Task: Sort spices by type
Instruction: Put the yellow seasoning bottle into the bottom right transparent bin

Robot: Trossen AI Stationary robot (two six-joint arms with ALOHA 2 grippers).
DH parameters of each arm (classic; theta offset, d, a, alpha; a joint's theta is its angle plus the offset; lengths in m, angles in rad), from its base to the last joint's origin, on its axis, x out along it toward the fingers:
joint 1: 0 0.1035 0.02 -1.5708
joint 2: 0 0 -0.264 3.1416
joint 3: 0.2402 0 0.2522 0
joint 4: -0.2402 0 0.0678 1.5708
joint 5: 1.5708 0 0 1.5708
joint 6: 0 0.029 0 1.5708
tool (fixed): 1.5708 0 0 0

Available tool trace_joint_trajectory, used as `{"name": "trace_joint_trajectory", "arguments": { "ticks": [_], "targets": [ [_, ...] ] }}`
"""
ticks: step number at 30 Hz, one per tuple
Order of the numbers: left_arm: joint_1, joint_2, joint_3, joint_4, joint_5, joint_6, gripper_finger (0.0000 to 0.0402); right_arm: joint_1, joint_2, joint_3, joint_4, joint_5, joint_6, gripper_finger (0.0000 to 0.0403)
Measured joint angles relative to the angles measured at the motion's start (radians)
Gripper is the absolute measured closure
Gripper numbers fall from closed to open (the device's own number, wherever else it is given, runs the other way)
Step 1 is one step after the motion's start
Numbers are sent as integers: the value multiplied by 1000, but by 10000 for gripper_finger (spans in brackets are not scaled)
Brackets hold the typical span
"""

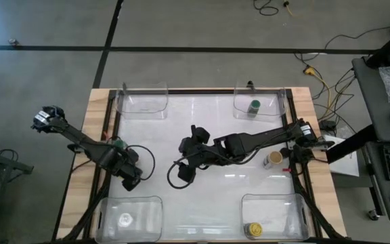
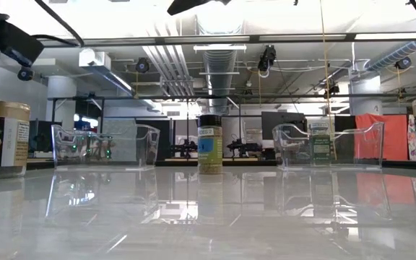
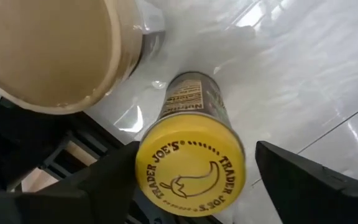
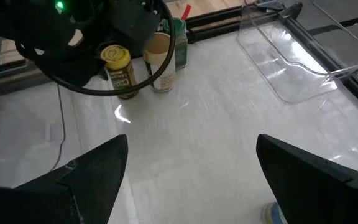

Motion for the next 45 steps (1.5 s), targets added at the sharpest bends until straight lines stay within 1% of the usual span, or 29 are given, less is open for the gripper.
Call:
{"name": "trace_joint_trajectory", "arguments": {
  "ticks": [7, 10, 15, 17, 19, 22, 24, 28, 31, 37, 41, 45],
  "targets": [
    [0, 18, 1, 6, 6, 62, 189, 0, 0, 0, 0, 0, -4, 55],
    [-3, 16, 32, 12, -24, 91, 191, -2, 0, 1, 0, 1, -9, 55],
    [-6, 5, 180, 23, -153, 167, 191, -7, -4, 10, -5, 2, -16, 55],
    [0, 4, 244, 47, -200, 207, 191, -7, -7, 31, -55, 4, -21, 56],
    [11, 21, 298, 61, -236, 245, 191, 0, -13, 73, -131, 32, -22, 59],
    [41, 76, 366, 64, -278, 304, 191, 23, -23, 153, -249, 106, -40, 68],
    [73, 134, 408, 66, -280, 352, 191, 41, -24, 208, -320, 137, -58, 75],
    [129, 274, 505, 68, -257, 464, 191, 75, -24, 292, -450, 150, -55, 88],
    [156, 362, 573, 69, -228, 516, 191, 109, -29, 330, -538, 151, -14, 96],
    [194, 494, 630, 81, -194, 568, 187, 192, -59, 346, -658, 151, 25, 105],
    [200, 551, 643, 94, -195, 581, 186, 228, -77, 344, -760, 160, 53, 103],
    [192, 601, 648, 137, -179, 624, 185, 249, -82, 344, -830, 161, 106, 98]
  ]
}}
